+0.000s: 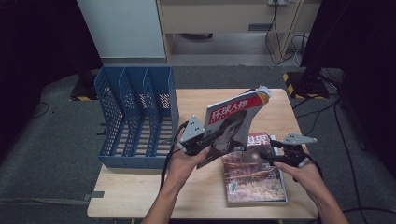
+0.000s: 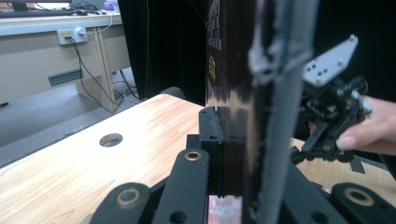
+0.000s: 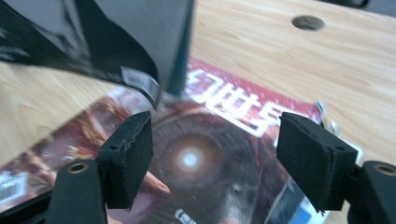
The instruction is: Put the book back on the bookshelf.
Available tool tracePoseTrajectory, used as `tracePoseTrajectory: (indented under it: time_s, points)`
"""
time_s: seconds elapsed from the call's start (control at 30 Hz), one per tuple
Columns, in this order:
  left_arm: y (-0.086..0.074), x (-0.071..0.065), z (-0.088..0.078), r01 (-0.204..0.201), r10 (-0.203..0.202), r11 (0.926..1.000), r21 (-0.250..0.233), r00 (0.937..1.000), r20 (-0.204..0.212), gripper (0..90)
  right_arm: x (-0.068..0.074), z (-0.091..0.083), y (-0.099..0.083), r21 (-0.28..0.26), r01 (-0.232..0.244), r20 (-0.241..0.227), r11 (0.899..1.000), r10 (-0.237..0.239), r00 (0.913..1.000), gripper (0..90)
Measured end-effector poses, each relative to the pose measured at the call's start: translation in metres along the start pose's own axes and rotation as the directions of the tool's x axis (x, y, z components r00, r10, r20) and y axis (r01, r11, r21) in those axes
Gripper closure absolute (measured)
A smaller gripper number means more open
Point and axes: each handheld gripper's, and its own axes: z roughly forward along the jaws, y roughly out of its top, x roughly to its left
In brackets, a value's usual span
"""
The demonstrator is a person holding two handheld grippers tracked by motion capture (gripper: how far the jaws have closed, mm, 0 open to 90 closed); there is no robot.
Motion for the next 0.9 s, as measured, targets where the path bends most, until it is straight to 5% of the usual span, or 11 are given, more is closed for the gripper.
tracePoseTrajectory:
  time_s: [0.3,0.73,0.9]
  points:
    - [0.006,0.005,-0.021,0.001,-0.002,0.9999,-0.01,0.9996,-0.027,86.9,0.006,-0.002,-0.011,0.019,-0.014,0.034,1.0,0.014,0.9993,27.8]
    - [0.011,0.025,-0.061,0.016,-0.019,0.9994,-0.032,0.9953,-0.095,86.9,-0.005,-0.004,-0.021,0.008,-0.048,0.097,0.999,0.047,0.9941,28.4]
    - [0.013,0.028,-0.07,0.014,-0.018,0.9992,-0.038,0.9936,-0.111,86.9,-0.006,0.001,-0.023,0.059,-0.067,0.094,0.996,0.061,0.9937,20.7]
